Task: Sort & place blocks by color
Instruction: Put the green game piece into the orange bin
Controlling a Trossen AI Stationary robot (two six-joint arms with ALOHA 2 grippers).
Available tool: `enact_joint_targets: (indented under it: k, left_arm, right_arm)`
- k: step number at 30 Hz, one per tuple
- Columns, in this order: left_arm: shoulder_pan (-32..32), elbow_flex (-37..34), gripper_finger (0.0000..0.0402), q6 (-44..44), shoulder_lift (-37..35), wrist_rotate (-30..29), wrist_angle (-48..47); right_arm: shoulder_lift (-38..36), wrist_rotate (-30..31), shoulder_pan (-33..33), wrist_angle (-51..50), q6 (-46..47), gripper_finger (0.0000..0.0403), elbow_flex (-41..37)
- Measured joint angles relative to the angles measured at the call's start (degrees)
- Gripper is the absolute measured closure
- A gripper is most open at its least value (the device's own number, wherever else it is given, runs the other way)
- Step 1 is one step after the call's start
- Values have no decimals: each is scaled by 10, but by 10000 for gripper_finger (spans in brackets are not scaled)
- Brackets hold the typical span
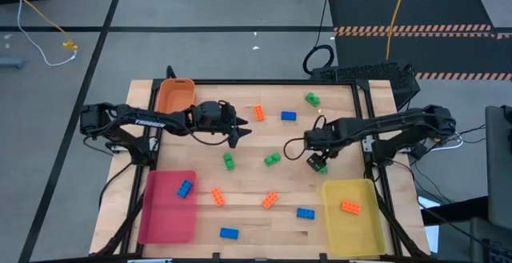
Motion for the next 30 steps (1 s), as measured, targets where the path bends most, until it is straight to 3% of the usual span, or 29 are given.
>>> enact_joint_targets:
  k: [20, 30]
  left_arm:
    - [11, 2, 172, 30, -20, -2, -24]
    - [10, 1, 172, 26, -20, -1, -24]
  right_arm:
    - [29, -57, 0, 101, 41, 122, -82]
    - [29, -51, 0, 117, 9, 175, -111]
